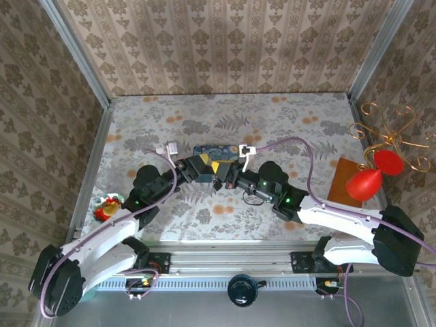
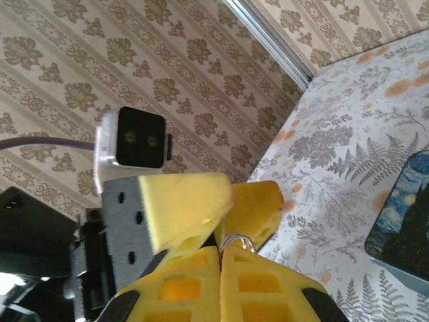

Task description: Unlock a padlock with a key

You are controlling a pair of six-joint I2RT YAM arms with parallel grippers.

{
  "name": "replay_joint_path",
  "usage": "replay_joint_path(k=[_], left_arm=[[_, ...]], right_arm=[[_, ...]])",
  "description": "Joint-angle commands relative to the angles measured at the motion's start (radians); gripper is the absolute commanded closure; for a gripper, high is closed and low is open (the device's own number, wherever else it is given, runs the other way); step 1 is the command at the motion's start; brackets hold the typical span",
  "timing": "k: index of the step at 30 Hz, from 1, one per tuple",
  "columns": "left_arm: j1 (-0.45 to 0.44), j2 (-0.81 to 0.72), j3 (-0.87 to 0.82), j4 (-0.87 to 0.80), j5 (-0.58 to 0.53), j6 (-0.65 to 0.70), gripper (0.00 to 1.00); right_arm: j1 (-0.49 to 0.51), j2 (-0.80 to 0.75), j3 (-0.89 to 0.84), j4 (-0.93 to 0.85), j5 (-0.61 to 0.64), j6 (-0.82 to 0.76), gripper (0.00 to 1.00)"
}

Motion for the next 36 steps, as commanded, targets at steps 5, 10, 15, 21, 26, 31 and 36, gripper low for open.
replay_joint_path(k=[5,10,15,21,26,31,36], left_arm=[[0.025,0.014,-0.017,0.149,0.071,-0.145,0.62],[0.025,0.021,-0.017,0.169,0.078,-0.163,0.66],[0.022,0.020,-0.012,0.175,0.090,-0.175,0.72],[0.005,0.025,0.000,0.160,0.095,-0.176,0.78],[-0.009,0.027,-0.003,0.167,0.092,-0.182,0.82],[-0.015,0.020,0.002,0.160,0.086,-0.179,0.84],[-0.020,0.020,0.005,0.148,0.077,-0.173,0.90]], right_arm=[[0.013,0.001,-0.018,0.087,0.004,-0.040,1.00],[0.015,0.003,-0.021,0.098,0.012,-0.039,1.00],[0.016,0.003,-0.017,0.077,0.028,-0.036,1.00],[0.018,0.002,-0.016,0.077,0.042,-0.033,1.00],[0.018,0.009,-0.012,0.070,0.049,-0.033,1.00],[0.018,0.016,-0.008,0.054,0.065,-0.019,1.00],[0.018,0.024,-0.002,0.037,0.073,-0.008,1.00]])
